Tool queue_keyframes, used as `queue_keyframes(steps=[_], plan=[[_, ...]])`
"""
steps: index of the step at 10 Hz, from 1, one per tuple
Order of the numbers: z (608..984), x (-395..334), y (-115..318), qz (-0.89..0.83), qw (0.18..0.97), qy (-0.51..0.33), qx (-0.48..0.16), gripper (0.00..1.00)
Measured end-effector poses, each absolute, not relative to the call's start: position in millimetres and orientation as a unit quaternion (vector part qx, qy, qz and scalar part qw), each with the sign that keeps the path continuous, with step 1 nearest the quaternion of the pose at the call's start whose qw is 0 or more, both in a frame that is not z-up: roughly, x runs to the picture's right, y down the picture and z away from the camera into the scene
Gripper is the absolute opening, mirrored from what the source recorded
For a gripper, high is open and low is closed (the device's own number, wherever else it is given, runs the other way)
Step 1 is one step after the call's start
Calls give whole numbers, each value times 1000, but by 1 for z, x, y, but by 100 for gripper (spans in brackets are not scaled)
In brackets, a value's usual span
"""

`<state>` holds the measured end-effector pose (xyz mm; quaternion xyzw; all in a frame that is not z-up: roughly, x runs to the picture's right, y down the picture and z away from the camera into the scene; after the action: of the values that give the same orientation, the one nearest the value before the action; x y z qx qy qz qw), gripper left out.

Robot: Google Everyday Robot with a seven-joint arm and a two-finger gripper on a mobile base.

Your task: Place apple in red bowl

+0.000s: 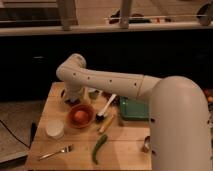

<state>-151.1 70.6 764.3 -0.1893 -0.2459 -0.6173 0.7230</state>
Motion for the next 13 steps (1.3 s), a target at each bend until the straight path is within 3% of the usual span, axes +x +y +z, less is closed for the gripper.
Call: queue_keyframes(steps=[13], plan=[[760,-146,68,-617,727,-246,-172,80]])
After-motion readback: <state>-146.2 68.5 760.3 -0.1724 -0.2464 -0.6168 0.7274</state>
